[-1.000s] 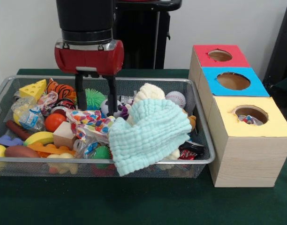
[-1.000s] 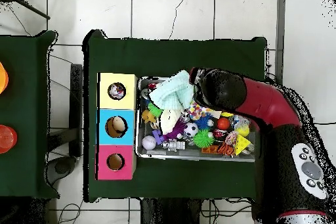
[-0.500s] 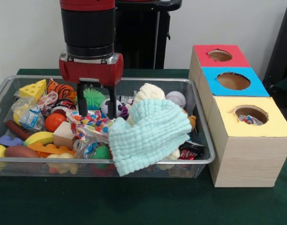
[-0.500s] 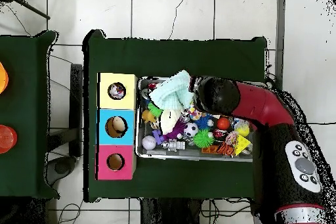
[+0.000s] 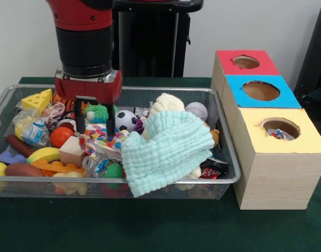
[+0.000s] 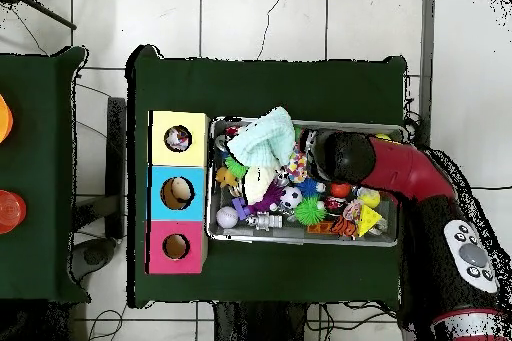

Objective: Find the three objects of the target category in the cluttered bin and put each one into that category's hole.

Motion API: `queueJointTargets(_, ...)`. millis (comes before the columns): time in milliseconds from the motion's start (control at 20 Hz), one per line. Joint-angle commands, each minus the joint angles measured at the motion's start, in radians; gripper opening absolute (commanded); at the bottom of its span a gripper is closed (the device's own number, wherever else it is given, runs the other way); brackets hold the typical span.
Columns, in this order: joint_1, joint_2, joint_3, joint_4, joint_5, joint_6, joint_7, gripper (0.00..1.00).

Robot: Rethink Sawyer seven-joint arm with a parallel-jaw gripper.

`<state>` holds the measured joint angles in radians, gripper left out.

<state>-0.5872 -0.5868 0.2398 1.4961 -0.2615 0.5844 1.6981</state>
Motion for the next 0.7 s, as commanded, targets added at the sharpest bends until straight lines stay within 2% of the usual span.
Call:
queueJointTargets(50,-0.042,0.050,0.092,0.082,-0.061,-0.018,-0.096,1.00)
queueJointTargets(250,-0.052,0.044,0.097,0.090,-0.076,-0.015,-0.091,1.00)
queueJointTargets(700,-0.043,0.090,0.094,0.095,-0.112,-0.052,-0.054,1.00)
